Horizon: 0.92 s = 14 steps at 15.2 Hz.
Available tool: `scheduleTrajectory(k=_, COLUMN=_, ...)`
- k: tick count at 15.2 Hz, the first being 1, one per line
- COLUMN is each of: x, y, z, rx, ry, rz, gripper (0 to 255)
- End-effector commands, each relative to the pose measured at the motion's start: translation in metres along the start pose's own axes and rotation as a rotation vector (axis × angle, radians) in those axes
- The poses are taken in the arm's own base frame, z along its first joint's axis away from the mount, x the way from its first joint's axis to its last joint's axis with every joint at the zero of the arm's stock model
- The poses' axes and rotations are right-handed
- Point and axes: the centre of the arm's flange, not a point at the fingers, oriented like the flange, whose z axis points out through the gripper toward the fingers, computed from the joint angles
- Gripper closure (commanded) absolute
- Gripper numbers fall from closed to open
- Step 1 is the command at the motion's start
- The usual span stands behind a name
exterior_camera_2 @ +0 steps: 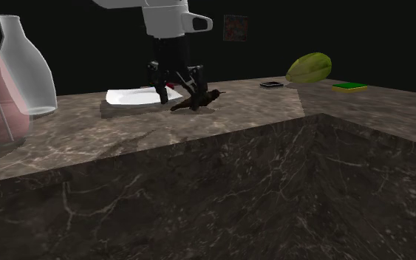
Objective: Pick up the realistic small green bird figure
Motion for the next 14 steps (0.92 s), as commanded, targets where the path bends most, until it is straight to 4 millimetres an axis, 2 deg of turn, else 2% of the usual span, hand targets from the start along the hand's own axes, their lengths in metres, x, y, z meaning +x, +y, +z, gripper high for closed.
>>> scheduleTrajectory(k=1, x=0.023, y=-0.012, z=0.003, rx=-0.003, ry=0.019, rz=0.074, gripper=0)
scheduleTrajectory(k=6, x=0.08, y=-0.029, z=0.01, rx=-0.013, ry=0.065, rz=0.249, gripper=0)
scheduleTrajectory(k=10, x=0.127, y=-0.036, z=0.014, rx=-0.022, ry=0.102, rz=0.388, gripper=0)
scheduleTrajectory(k=11, x=0.136, y=-0.036, z=0.014, rx=-0.023, ry=0.108, rz=0.413, gripper=0)
scheduleTrajectory(k=14, x=0.133, y=-0.036, z=0.03, rx=-0.023, ry=0.108, rz=0.413, gripper=0)
